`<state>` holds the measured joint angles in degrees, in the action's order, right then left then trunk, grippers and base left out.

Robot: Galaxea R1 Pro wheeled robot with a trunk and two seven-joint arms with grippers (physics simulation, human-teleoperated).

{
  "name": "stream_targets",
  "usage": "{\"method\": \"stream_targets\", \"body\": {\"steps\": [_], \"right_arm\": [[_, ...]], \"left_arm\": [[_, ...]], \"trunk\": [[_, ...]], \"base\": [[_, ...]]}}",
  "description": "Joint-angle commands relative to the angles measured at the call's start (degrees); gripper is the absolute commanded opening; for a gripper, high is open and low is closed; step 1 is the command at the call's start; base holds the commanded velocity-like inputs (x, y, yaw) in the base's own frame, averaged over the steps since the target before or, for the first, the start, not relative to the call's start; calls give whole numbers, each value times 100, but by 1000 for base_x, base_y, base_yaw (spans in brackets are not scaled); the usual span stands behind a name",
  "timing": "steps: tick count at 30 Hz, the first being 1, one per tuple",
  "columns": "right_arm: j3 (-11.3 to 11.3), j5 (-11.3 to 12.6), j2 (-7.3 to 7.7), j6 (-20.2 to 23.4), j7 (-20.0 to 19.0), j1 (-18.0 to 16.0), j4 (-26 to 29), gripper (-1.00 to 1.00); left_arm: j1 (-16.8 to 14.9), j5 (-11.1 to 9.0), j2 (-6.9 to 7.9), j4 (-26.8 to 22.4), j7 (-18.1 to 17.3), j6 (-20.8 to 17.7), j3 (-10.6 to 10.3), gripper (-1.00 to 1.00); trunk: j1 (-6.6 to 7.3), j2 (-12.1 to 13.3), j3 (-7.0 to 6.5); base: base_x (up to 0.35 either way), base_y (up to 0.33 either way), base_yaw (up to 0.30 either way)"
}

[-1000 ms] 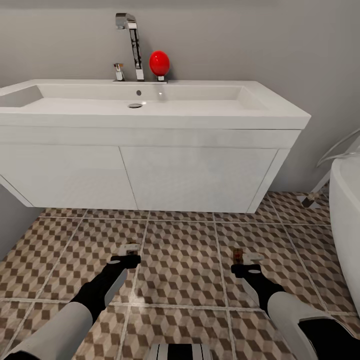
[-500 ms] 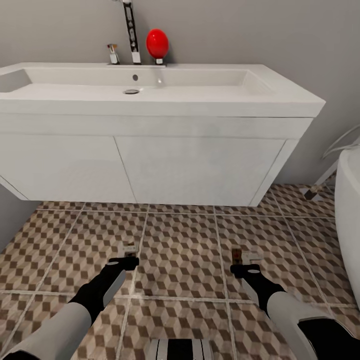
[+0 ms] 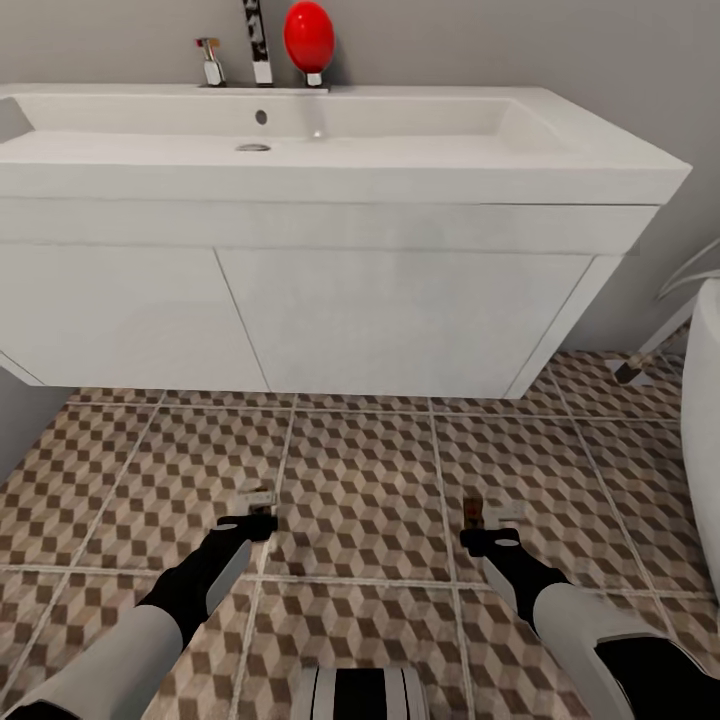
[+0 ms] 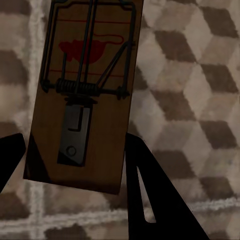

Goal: Take the four mousetraps from the cabinet in the bathroom and place them on the bathroom floor. Make sure all four end up on the same floor surface, and ensure that at least two of them are either under or directly next to the same bathroom sink.

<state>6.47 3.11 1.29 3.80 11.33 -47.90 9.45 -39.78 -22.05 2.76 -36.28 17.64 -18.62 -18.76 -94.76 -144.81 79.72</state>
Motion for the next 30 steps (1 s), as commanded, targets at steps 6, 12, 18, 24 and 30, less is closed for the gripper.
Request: {"method": "stream_targets", "body": {"steps": [6, 12, 18, 24, 30], "right_arm": [[-23, 17, -80, -56, 40, 8, -85, -100], [-23, 18, -83, -15, 49, 8, -34, -100], [-23, 19, -119, -84, 57, 8, -9, -100], [-23, 32, -127, -90, 57, 9, -8, -100], [-23, 39, -123, -88, 58, 9, -12, -100]], "left_arm": [[-4, -7, -27, -56, 49, 84, -49, -100], [2, -50, 1, -137, 49, 29, -49, -100], [6, -71, 6, -191, 51, 18, -49, -100], [6, -59, 5, -202, 47, 16, -56, -100], [9, -49, 5, -198, 49, 16, -57, -100]], "trunk": [[-7, -6, 70], [-7, -6, 70], [-7, -6, 70], [-7, -6, 70], [-7, -6, 70]], "base": [[0, 0, 0], [0, 0, 0], [0, 0, 0], [0, 0, 0], [0, 0, 45]]}}
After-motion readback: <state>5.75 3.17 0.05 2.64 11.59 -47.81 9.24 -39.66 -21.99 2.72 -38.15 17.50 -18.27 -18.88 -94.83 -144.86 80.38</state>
